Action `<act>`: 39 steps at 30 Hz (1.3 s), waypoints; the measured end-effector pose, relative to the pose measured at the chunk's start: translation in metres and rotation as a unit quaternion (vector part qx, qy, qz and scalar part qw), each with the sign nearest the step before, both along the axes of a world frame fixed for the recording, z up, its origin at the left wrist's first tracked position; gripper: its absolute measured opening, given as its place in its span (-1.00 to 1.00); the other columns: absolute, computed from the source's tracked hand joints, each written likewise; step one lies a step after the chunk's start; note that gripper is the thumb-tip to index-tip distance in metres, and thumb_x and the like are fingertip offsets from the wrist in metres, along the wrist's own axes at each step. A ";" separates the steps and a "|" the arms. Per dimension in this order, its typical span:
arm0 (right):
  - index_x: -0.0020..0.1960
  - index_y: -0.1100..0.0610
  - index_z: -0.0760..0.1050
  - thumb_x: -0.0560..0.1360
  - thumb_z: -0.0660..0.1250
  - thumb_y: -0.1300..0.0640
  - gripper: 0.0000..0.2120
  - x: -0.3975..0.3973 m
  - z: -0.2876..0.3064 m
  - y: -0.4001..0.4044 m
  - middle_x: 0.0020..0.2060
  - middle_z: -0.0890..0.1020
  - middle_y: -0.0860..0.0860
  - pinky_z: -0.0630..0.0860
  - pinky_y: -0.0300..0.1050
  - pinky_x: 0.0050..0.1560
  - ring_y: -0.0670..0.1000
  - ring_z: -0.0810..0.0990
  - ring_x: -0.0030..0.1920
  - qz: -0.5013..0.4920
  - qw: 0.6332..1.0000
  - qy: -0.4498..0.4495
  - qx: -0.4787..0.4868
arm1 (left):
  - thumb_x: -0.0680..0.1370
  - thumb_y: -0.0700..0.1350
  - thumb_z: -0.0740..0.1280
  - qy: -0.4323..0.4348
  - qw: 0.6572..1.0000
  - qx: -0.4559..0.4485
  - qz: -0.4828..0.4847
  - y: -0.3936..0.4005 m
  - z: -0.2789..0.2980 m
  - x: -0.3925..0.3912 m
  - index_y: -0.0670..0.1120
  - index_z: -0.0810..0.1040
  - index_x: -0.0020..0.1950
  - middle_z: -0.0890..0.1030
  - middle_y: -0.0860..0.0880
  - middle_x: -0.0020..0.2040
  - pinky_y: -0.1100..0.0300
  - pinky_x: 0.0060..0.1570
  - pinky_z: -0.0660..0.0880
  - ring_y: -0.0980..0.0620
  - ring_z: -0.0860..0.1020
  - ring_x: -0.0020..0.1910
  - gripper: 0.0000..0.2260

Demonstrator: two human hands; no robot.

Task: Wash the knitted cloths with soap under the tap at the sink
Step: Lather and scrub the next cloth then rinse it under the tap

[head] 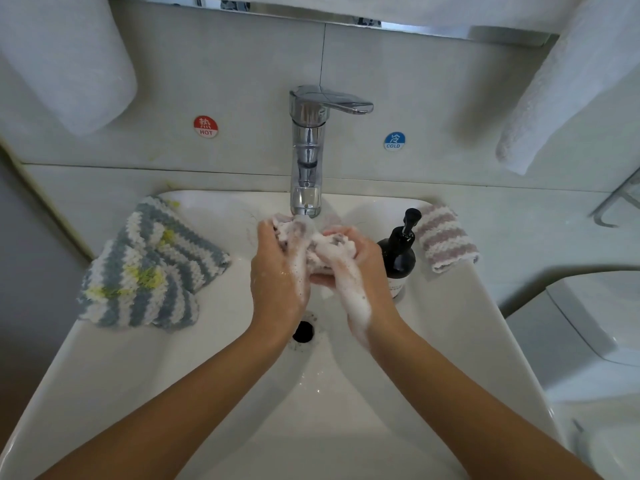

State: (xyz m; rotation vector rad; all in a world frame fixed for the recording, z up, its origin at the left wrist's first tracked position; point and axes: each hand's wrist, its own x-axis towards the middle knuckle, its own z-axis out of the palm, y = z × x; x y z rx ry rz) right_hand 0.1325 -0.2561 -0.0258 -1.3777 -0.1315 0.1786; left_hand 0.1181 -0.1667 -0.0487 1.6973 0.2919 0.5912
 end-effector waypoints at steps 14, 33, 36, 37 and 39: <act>-0.38 0.03 0.33 0.61 0.21 0.16 -0.62 -0.011 -0.006 0.003 -0.47 0.38 -0.09 0.38 -0.16 -0.39 -0.09 0.39 -0.46 -0.016 0.976 -0.120 -0.182 | 0.55 0.29 -0.03 0.049 0.996 0.078 -0.009 -0.002 0.007 0.001 -0.08 0.43 -0.41 0.49 0.00 -0.48 0.18 -0.45 0.45 0.07 0.51 -0.48 -0.43; 0.06 0.19 0.47 0.56 0.32 0.13 -0.85 0.008 0.003 -0.011 -0.37 0.55 0.00 0.44 -0.22 -0.49 -0.03 0.55 -0.40 0.079 0.981 -0.032 -0.175 | 0.59 -0.14 0.22 0.080 0.990 0.111 -0.042 0.009 0.015 0.002 0.03 0.35 0.10 0.55 0.02 -0.17 -0.08 -0.04 0.54 -0.03 0.59 -0.16 -0.87; 0.06 0.17 0.46 0.50 0.36 0.10 -0.80 0.008 0.000 -0.014 -0.41 0.56 -0.08 0.36 -0.30 -0.54 -0.13 0.53 -0.45 0.075 0.991 -0.021 -0.112 | 0.59 -0.15 0.28 0.065 0.992 0.110 -0.019 0.009 0.016 0.002 0.03 0.40 0.06 0.55 0.09 -0.19 -0.02 -0.06 0.57 0.06 0.59 -0.17 -0.89; 0.02 0.14 0.47 0.53 0.36 0.15 -0.89 0.007 0.001 -0.014 -0.42 0.57 -0.12 0.36 -0.34 -0.53 -0.18 0.53 -0.46 0.065 0.994 -0.015 -0.088 | 0.59 -0.12 0.29 0.065 0.992 0.109 -0.014 0.008 0.014 0.003 0.03 0.43 0.04 0.55 0.11 -0.19 0.02 -0.07 0.57 0.09 0.59 -0.17 -0.92; -0.05 0.11 0.49 0.56 0.33 0.19 -0.98 0.007 0.002 -0.012 -0.40 0.59 -0.13 0.39 -0.37 -0.50 -0.20 0.56 -0.43 0.042 0.997 -0.006 -0.068 | 0.60 -0.06 0.27 0.065 0.990 0.123 -0.011 0.007 0.013 0.004 0.03 0.47 -0.08 0.57 0.10 -0.24 0.11 -0.16 0.54 0.07 0.58 -0.22 -0.94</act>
